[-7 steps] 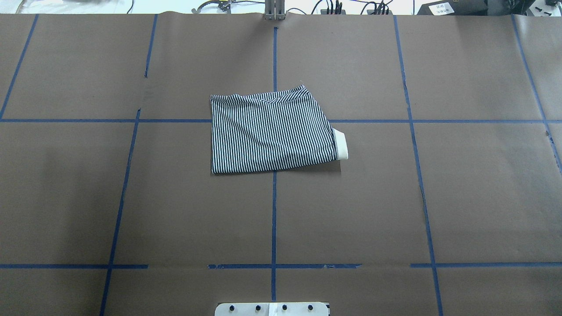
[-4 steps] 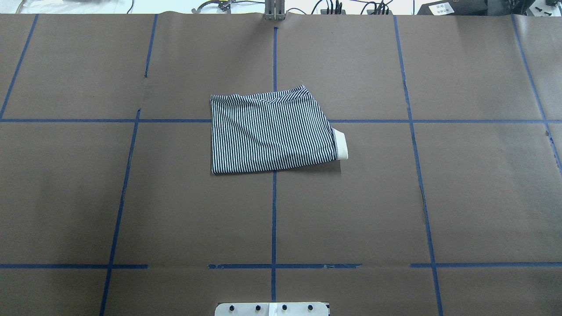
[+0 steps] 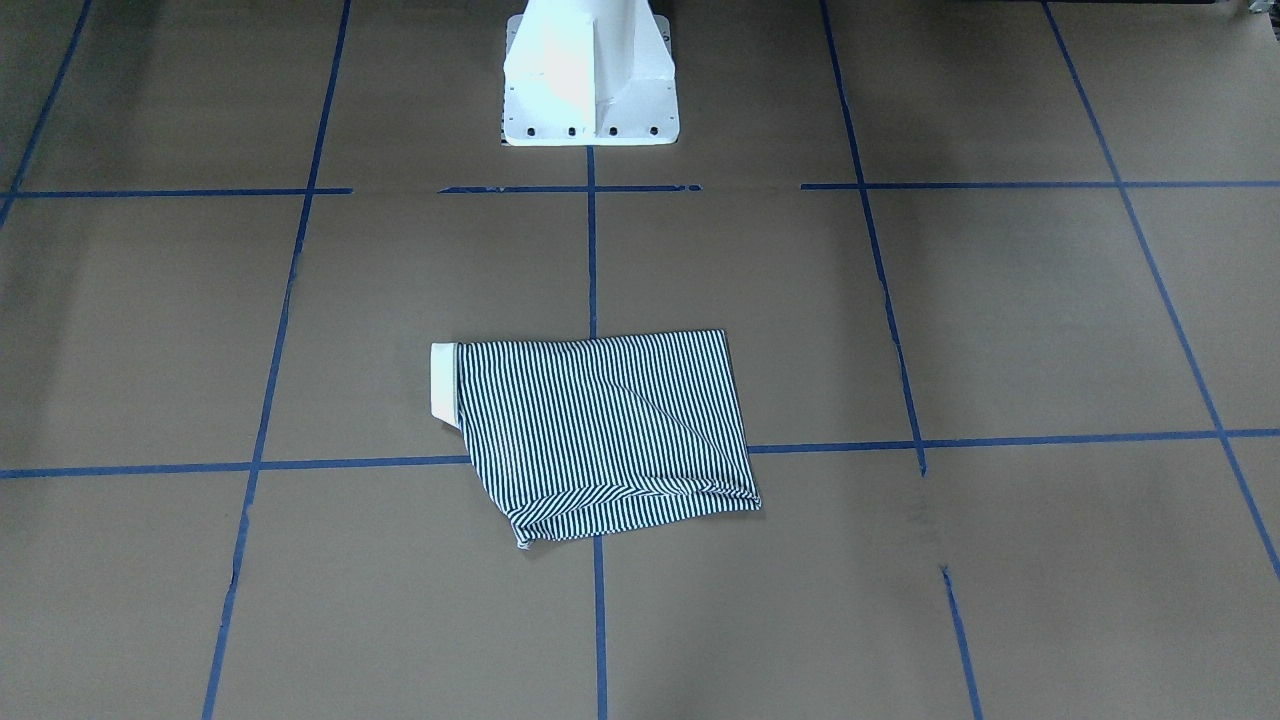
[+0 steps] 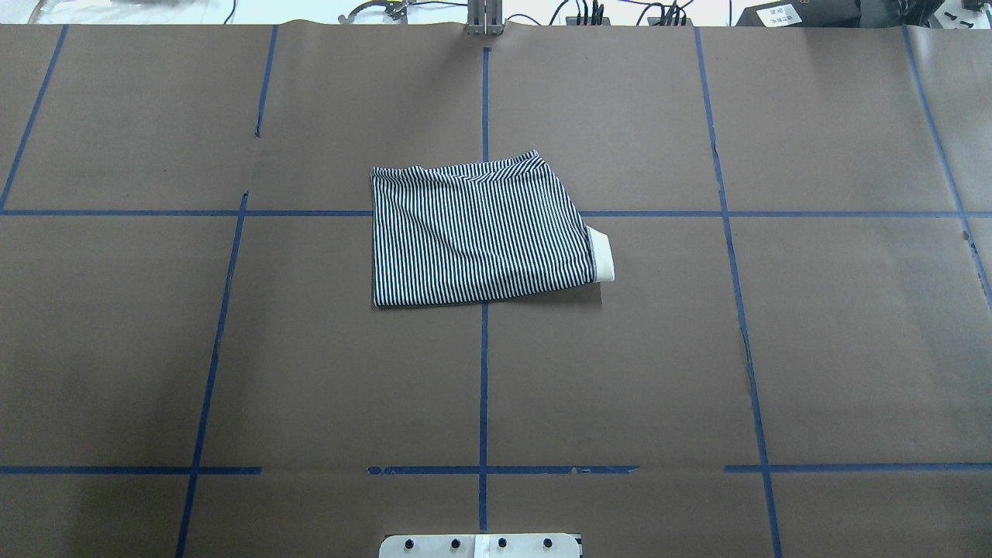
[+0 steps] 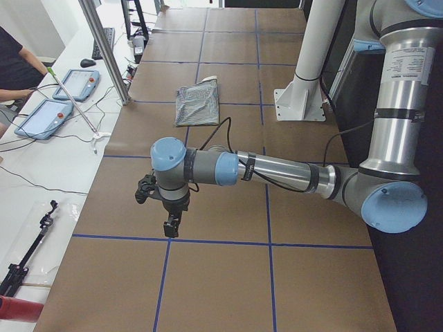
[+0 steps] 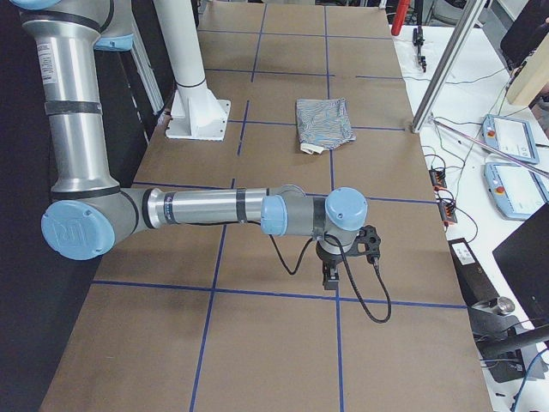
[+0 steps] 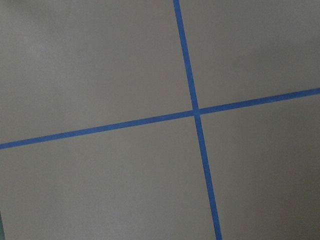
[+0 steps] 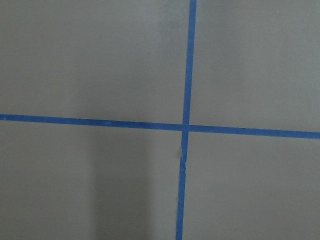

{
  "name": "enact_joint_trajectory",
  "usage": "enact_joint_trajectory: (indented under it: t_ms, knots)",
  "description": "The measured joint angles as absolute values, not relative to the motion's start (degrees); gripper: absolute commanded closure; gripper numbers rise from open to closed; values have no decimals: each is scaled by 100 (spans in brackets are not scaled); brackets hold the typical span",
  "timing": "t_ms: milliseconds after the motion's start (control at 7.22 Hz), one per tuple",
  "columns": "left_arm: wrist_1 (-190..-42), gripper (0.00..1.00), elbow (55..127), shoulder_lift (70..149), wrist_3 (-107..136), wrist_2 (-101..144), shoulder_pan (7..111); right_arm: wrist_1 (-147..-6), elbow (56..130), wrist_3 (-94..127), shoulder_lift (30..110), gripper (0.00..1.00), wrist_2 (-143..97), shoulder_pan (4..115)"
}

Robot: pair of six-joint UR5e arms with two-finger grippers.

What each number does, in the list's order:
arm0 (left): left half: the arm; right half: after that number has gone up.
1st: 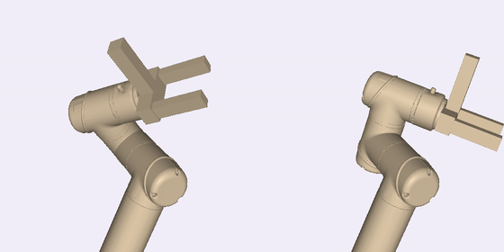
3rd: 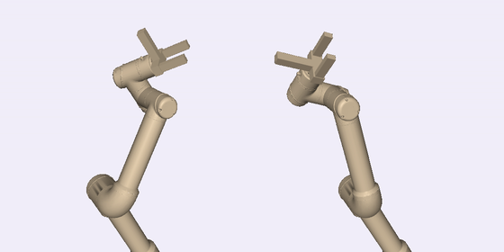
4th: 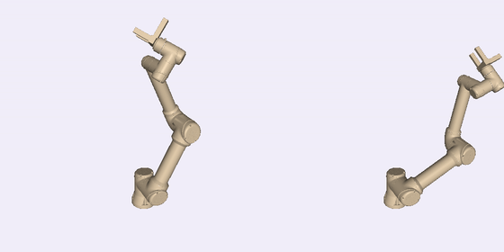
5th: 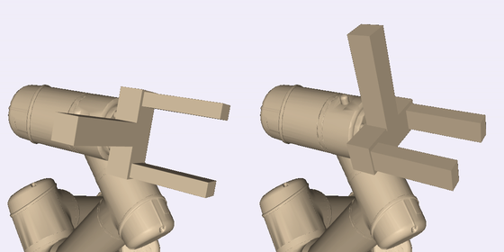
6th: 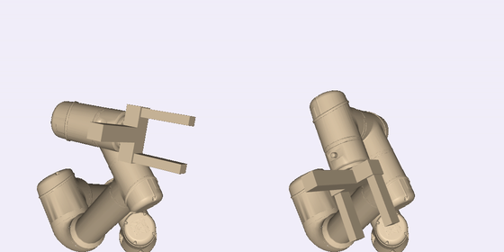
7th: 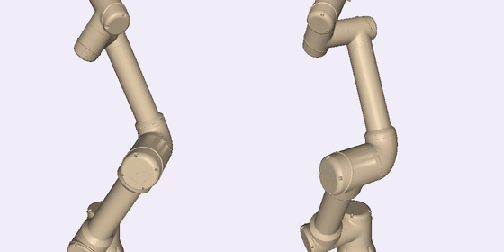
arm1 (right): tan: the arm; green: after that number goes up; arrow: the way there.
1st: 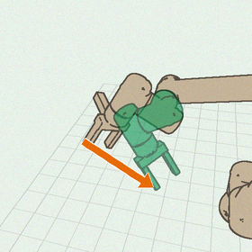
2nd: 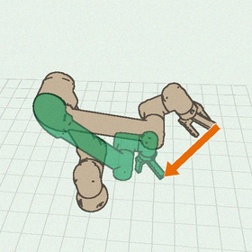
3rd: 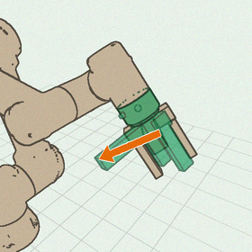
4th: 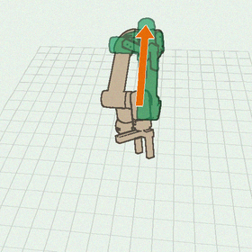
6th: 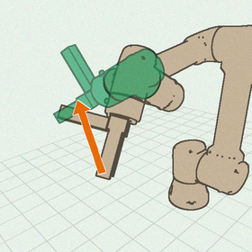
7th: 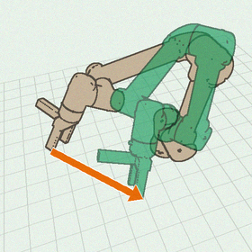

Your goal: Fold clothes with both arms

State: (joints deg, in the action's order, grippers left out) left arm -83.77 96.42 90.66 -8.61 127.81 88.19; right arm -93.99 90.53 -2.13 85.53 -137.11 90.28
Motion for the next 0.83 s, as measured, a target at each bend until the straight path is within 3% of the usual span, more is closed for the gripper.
enact_joint_trajectory:
  t_ms: [831]
  knots:
    - [-8411, 0, 9612, 9052, -858, 12791, 8376, -9369, 9077, -209, 8569, 0, -13727, 9026]
